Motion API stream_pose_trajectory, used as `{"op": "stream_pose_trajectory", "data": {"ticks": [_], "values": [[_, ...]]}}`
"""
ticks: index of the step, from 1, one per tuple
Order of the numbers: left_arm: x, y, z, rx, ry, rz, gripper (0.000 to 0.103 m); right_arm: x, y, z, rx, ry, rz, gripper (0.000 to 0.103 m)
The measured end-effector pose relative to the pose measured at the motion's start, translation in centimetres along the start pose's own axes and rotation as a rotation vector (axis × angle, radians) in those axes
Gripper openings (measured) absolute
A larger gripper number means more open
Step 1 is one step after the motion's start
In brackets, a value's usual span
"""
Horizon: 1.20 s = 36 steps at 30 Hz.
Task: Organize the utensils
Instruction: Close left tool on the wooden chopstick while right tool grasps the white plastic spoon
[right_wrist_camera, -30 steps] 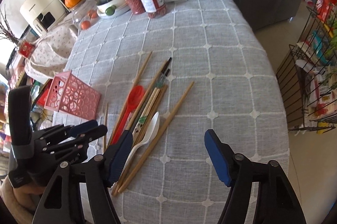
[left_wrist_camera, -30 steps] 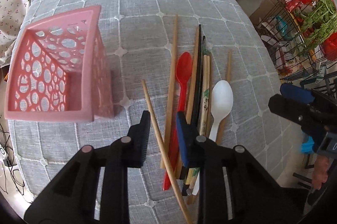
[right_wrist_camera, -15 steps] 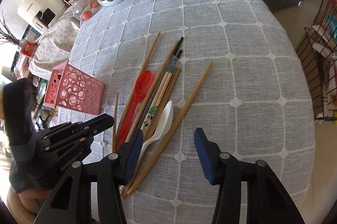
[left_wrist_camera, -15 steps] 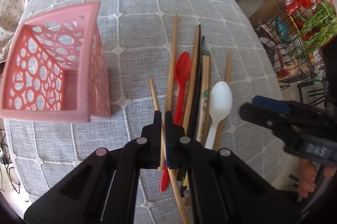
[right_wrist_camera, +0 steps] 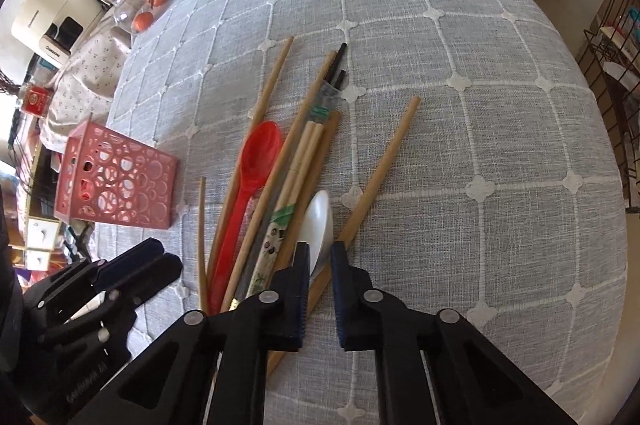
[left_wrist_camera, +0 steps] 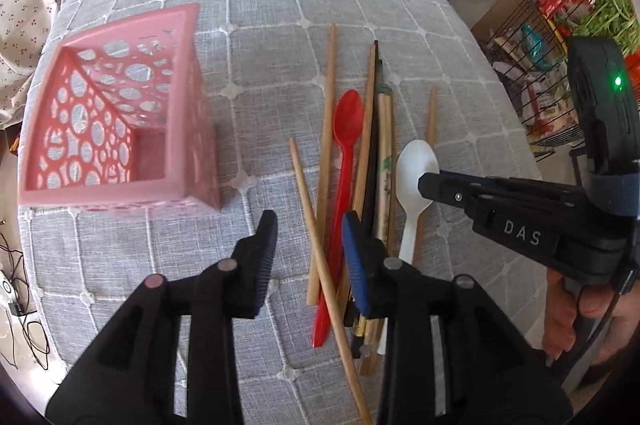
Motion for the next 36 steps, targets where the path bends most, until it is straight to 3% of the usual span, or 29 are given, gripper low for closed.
{"op": "stream_pose_trajectory", "data": {"ticks": [4,11,16,21,23,27,36], "values": [[-0.1,1.3,0.1,-0.027,-0.026,-0.003,0.035,0.5,-0.2,0.2,0.009,0.016,0.002,0.004],[0.0,2.5,0.0,-0.046,-0.06,-0.028,0.009,1.0,-1.5,0.0,0.03,0.012,0.015,0.004],[0.2,1.5,0.2,-0.015,-0.05,-0.028,0.007,1.2,-1.9,0.0,0.034,0.015,0.024,0.005],[-0.1,-1.5,0.6,0.056,-0.034,-0.043,0.006,1.5,-1.5,0.2,0.036,0.027,-0.006,0.025],[-0.3,-2.7,0.7,0.086,-0.031,-0.047,0.006,1.3,-1.6,0.2,0.041,0.02,-0.007,0.028],[-0.5,-4.5,0.7,0.126,-0.025,-0.055,0.006,-0.8,-1.3,0.2,0.052,-0.06,-0.023,0.044],[-1.1,-5.9,0.5,0.161,-0.016,-0.057,0.006,-2.7,1.0,0.3,0.053,-0.169,-0.129,0.044]]}}
Point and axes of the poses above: each gripper's, at about its wrist camera, not at the fingertips, and y roughly the way its jaws point, x to its right, z to its top, the point moved 6 cm from there along y, roughly the way its jaws point, and after that the axes turned 6 degrees about y, right-handed, at the moved point
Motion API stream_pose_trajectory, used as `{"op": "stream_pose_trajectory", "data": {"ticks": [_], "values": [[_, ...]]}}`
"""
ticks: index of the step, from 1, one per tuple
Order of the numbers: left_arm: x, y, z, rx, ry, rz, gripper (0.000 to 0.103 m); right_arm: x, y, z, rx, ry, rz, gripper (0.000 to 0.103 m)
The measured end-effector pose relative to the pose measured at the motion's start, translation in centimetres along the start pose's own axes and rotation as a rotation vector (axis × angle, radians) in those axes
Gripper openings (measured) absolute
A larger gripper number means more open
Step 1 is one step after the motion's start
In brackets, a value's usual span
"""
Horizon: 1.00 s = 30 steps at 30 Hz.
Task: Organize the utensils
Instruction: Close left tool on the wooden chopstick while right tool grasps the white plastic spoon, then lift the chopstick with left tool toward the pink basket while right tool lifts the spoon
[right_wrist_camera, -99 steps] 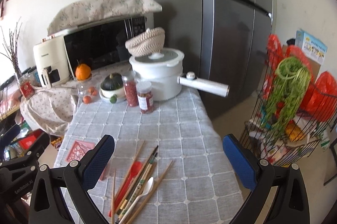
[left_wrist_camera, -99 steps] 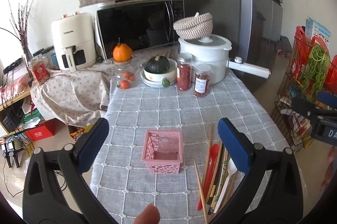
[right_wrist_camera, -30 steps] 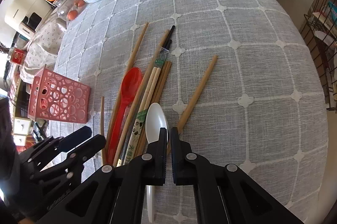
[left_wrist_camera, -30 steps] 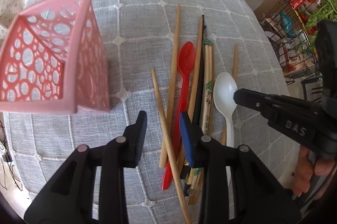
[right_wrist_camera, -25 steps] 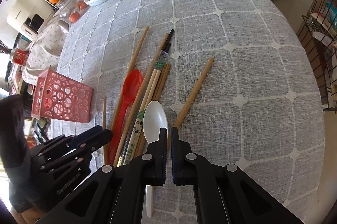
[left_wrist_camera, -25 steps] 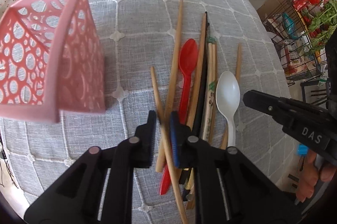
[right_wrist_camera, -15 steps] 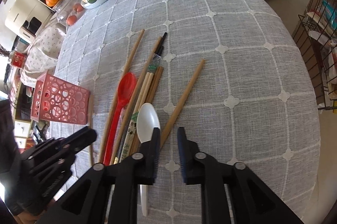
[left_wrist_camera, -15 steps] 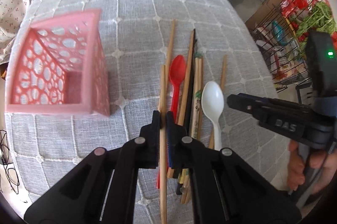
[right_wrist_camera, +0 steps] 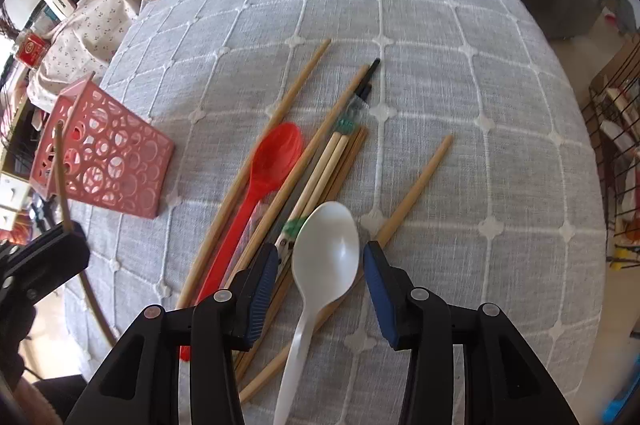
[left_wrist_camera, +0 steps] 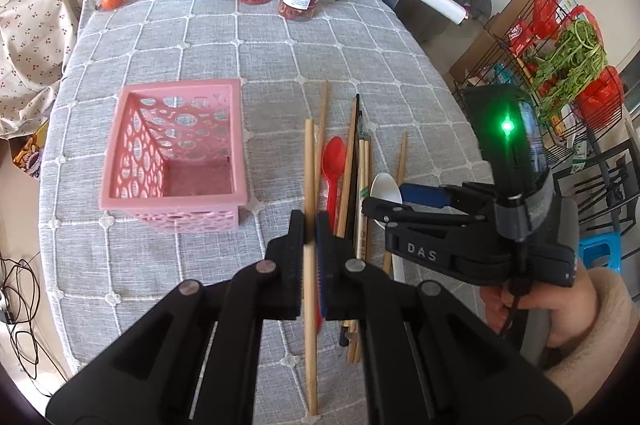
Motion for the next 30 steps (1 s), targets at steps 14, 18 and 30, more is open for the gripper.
{"op": "stream_pose_trajectory", "data": {"ticks": [14,18,30], "values": [[-0.1,-4.1,0.3,0.111,0.033,0.015,0.006,1.5,-1.2,0.0,0.015,0.03,0.07,0.004],[-0.3,-5.0,0.5,0.146,0.033,0.019,0.006,1.2,-2.6,0.2,0.048,0.029,0.082,0.003],[-0.3,-7.5,1.1,0.227,0.031,0.008,0.006,-0.2,-4.1,0.4,0.09,-0.016,0.099,0.041]]}}
Point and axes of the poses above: each gripper's, at about its wrist camera, not at the fingertips, and y roughly the way its jaws point, x to its right, z to its top, the point moved 6 cm from there along y, roughly the way its jaws point, and after that the axes turned 6 degrees about y, right-handed, at the moved point
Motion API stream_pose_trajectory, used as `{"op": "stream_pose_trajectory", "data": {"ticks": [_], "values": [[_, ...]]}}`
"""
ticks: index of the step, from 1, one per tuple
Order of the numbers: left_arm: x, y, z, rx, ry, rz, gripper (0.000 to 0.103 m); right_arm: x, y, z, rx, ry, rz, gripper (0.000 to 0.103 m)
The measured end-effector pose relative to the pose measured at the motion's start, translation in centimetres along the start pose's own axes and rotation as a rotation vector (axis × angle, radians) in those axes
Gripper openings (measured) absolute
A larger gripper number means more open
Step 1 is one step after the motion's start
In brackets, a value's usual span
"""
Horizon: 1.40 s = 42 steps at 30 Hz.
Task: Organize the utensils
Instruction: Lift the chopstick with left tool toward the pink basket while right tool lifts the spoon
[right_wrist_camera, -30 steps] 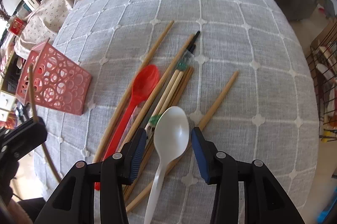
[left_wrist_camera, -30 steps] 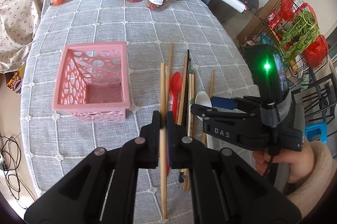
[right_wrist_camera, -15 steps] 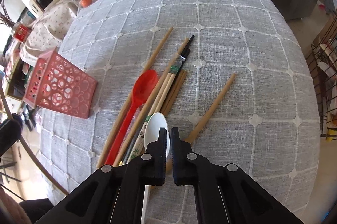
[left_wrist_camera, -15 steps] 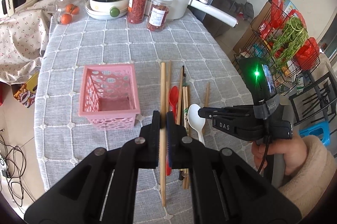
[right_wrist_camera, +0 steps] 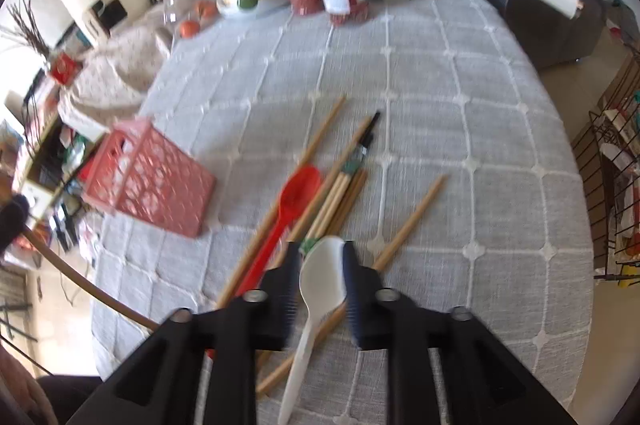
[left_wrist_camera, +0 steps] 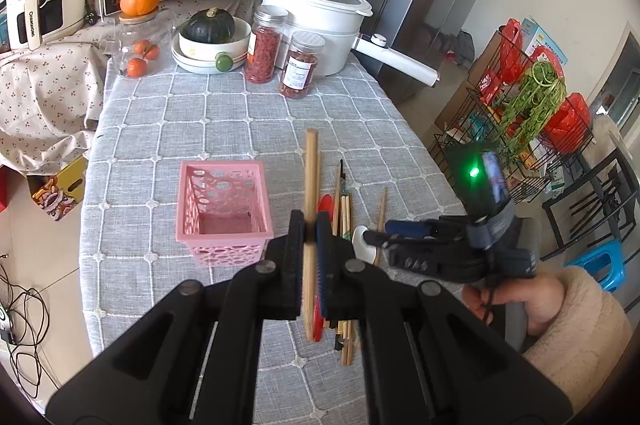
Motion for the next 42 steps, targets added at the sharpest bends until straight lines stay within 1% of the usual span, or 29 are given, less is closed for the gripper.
{"op": "stream_pose_trajectory", "data": {"ticks": [2,4,8,11,15,18,23,25,27,30,32,34,36,38,39,40,42], "values": [[0.0,0.0,0.0,0.0,0.0,-0.001,0.006,-0.4,1.4,-0.7,-0.042,-0.058,-0.043,0.043],[0.1,0.1,-0.1,-0.001,0.0,-0.001,0.006,-1.1,2.1,-1.2,-0.061,-0.12,-0.083,0.043],[0.1,0.0,0.0,-0.001,0.0,0.001,0.006,-2.2,3.0,-1.8,-0.071,-0.267,-0.184,0.043],[0.1,0.1,-0.1,-0.001,0.0,0.003,0.006,-2.6,3.9,-2.2,-0.095,-0.298,-0.213,0.042],[0.1,0.0,-0.2,0.001,0.004,0.006,0.006,-2.2,4.3,-1.8,-0.087,-0.272,-0.195,0.042],[-0.1,0.0,-0.2,0.0,0.004,0.009,0.006,-1.6,4.5,-1.7,-0.089,-0.237,-0.15,0.04],[-0.2,-0.4,-0.2,0.005,0.004,0.01,0.006,-0.2,4.5,-1.4,-0.091,-0.135,-0.069,0.038],[-0.1,-0.8,-0.2,0.013,0.009,0.009,0.006,0.4,4.3,-1.0,-0.08,-0.107,-0.053,0.038],[-0.1,-1.3,0.0,0.026,0.013,0.011,0.006,0.5,3.4,-0.6,-0.054,-0.097,-0.045,0.038],[0.1,-2.7,0.5,0.062,0.013,0.006,0.006,0.4,1.2,0.0,0.013,-0.085,-0.029,0.038],[0.1,-4.0,1.1,0.105,0.013,0.007,0.006,0.3,-0.9,0.6,0.083,-0.076,-0.015,0.038],[0.1,-5.5,2.0,0.172,0.007,0.014,0.006,0.1,-2.5,1.2,0.141,-0.064,-0.001,0.038],[-0.3,-7.2,3.0,0.262,-0.006,0.032,0.006,-0.1,-4.3,1.7,0.205,-0.055,0.008,0.038],[-0.6,-8.7,3.9,0.346,-0.007,0.07,0.006,-0.6,-5.9,2.0,0.274,-0.045,0.018,0.038],[-0.8,-9.2,4.3,0.379,-0.004,0.09,0.006,-1.0,-6.4,2.3,0.296,-0.043,0.019,0.038],[-1.0,-9.5,4.7,0.409,0.002,0.112,0.006,-1.3,-7.0,2.6,0.326,-0.041,0.019,0.038],[-1.5,-9.2,5.2,0.428,0.017,0.15,0.006,-2.2,-8.1,2.7,0.378,-0.043,0.011,0.038]]}}
Point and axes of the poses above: each gripper's, at about its wrist camera, not at the fingertips, and y roughly the way its jaws point, x to its right, z to its top, the point moved 6 cm from there along y, roughly the way its jaws point, and after that the axes turned 6 degrees about y, right-handed, at the moved point
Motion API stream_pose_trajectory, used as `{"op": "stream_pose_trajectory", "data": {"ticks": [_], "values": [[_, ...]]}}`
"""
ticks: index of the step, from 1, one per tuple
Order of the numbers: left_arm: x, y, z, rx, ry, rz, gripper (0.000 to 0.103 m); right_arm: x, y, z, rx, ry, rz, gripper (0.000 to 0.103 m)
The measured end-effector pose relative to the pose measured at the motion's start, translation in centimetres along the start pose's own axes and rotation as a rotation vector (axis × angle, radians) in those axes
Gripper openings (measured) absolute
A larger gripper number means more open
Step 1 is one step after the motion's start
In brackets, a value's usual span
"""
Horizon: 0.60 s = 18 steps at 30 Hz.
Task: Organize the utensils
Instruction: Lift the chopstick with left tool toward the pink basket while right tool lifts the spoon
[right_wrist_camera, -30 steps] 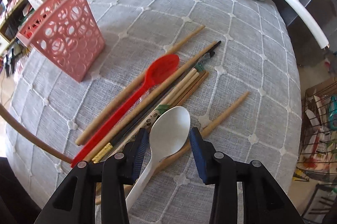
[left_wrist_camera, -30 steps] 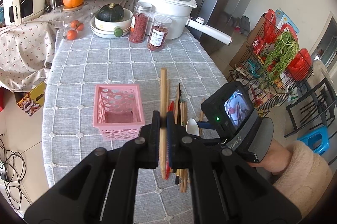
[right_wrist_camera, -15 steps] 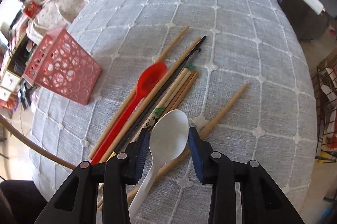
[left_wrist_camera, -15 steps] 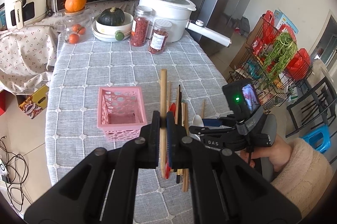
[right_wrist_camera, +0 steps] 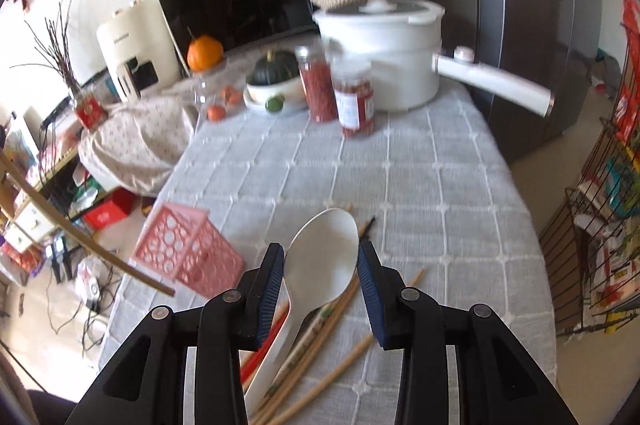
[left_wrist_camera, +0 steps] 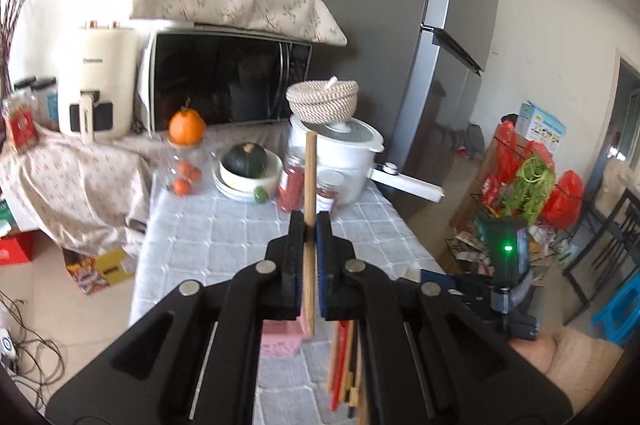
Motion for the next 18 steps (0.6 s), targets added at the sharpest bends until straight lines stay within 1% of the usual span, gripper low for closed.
{"op": "stream_pose_trajectory", "data": {"ticks": [2,6,13,15,18], "values": [[-0.6,0.9,-0.2,0.002,0.0,0.026,0.006,-0.6,-0.5,0.8,0.055,-0.009,-0.01,0.038],[-2.0,3.2,-1.0,-0.032,-0.003,0.063,0.006,-1.7,-1.6,1.8,0.142,-0.004,-0.019,0.038],[-3.4,7.4,-3.0,-0.143,0.024,0.108,0.006,-4.4,-3.2,3.4,0.296,-0.018,-0.043,0.039],[-3.3,7.9,-3.4,-0.168,0.029,0.11,0.006,-5.1,-3.4,3.6,0.319,-0.026,-0.042,0.039],[-3.4,8.8,-3.9,-0.201,0.034,0.116,0.006,-5.9,-3.2,3.6,0.327,-0.033,-0.036,0.039]]}}
Point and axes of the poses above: each gripper's, at about its wrist camera, not at the fingertips, and y roughly the way its jaws point, x to its right, z to its top, the point moved 6 cm from there along y, roughly the way its jaws point, and after that the axes turned 6 degrees about y, right-handed, at the moved point
